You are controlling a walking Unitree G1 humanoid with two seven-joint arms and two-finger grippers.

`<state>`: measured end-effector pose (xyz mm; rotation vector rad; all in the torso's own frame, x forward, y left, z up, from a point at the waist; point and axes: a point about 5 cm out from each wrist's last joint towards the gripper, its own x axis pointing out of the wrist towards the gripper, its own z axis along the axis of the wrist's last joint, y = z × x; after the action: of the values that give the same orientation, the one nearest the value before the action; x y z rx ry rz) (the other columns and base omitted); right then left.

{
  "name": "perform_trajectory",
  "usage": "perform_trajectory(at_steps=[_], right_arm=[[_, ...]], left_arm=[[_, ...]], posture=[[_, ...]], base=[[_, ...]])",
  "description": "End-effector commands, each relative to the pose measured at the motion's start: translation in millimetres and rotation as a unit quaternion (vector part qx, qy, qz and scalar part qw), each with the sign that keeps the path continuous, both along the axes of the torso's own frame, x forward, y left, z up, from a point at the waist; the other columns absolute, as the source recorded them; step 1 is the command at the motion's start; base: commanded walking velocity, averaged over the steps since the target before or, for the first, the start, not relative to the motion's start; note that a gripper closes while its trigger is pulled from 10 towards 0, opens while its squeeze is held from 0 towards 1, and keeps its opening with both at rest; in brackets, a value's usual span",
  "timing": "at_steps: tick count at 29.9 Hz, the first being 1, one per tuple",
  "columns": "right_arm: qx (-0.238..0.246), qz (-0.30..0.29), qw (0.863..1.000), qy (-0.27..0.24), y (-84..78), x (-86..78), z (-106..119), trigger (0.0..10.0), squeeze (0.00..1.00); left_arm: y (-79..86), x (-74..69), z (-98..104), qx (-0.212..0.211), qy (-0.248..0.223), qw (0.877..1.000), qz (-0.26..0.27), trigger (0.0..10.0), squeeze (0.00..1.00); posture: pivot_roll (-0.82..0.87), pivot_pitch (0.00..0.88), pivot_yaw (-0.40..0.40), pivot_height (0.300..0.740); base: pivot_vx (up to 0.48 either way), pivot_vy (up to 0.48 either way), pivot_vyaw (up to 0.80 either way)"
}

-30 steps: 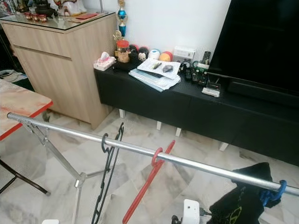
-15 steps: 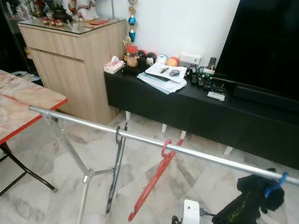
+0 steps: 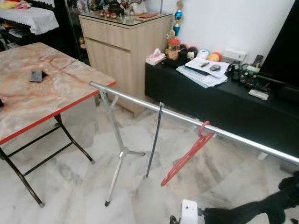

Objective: Hang hanger

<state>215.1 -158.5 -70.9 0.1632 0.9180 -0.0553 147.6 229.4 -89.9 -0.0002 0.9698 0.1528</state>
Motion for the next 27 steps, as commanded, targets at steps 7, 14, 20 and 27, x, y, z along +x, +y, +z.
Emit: perform_trajectory(at_steps=[7, 14, 20, 27], right_arm=[[-0.004, -0.004, 1.000, 0.007, -6.1, -4.2, -2.1, 10.0, 0.00], [-0.005, -0.005, 1.000, 0.003, -7.6, -1.9, -0.6, 10.0, 0.00], [-0.004, -0.007, 1.000, 0.001, -7.5, 0.2, 0.5, 10.0, 0.00], [-0.003, -0.011, 1.000, -0.002, -7.6, 4.4, 2.8, 10.0, 0.00]], left_arm=[[-2.0, -2.9, -1.7, -0.004, 0.003, 1.000, 0.009, 10.0, 0.00], [-5.1, -0.2, -1.7, -0.006, 0.005, 1.000, 0.013, 10.0, 0.00], [-6.1, 2.7, -1.0, -0.012, 0.002, 1.000, 0.017, 10.0, 0.00], [-6.1, 9.7, 1.5, -0.012, -0.003, 1.000, 0.024, 10.0, 0.00]], posture=[[0.12, 0.031, -0.047, 0.740], [0.11, 0.032, -0.052, 0.740], [0.11, 0.015, -0.056, 0.740], [0.12, 0.000, -0.062, 0.740]], base=[[-0.315, 0.000, 0.00], [0.000, 0.000, 0.00], [0.000, 0.000, 0.00], [0.000, 0.000, -0.55]])
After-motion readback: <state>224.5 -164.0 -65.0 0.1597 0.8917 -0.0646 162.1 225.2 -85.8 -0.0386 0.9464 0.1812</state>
